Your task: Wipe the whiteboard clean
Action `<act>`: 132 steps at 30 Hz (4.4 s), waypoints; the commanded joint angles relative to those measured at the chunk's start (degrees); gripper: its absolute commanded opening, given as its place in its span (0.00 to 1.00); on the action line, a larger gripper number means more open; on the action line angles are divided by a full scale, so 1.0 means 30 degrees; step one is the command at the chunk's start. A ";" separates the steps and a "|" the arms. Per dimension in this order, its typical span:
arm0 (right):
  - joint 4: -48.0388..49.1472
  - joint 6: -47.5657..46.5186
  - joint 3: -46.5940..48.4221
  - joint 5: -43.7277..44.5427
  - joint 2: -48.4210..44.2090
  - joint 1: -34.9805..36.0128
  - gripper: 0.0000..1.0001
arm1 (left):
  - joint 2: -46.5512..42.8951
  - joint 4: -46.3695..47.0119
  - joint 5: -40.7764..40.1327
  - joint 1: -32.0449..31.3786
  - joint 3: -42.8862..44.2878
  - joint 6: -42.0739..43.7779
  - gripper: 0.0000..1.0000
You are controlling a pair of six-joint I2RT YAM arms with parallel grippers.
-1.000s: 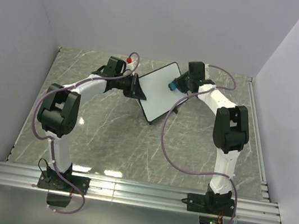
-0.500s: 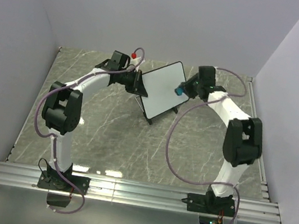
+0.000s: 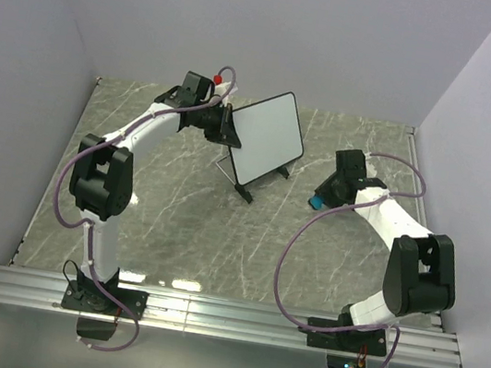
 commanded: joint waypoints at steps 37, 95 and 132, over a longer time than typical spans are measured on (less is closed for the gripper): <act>-0.1641 -0.2879 -0.4355 -0.0558 -0.3215 0.0091 1.00 | -0.9230 0.3456 -1.0531 -0.4150 -0.9860 -0.2044 0.00; -0.2752 -0.3289 -0.2016 -0.1144 -0.8695 0.0062 0.99 | -1.3070 -0.2254 -1.4751 -0.4855 -0.6291 -0.1345 0.90; -0.0822 -0.2557 -0.0490 -0.8644 -1.5787 0.0091 1.00 | -1.5294 -0.2023 -1.9089 -0.3333 -0.4412 0.0795 0.98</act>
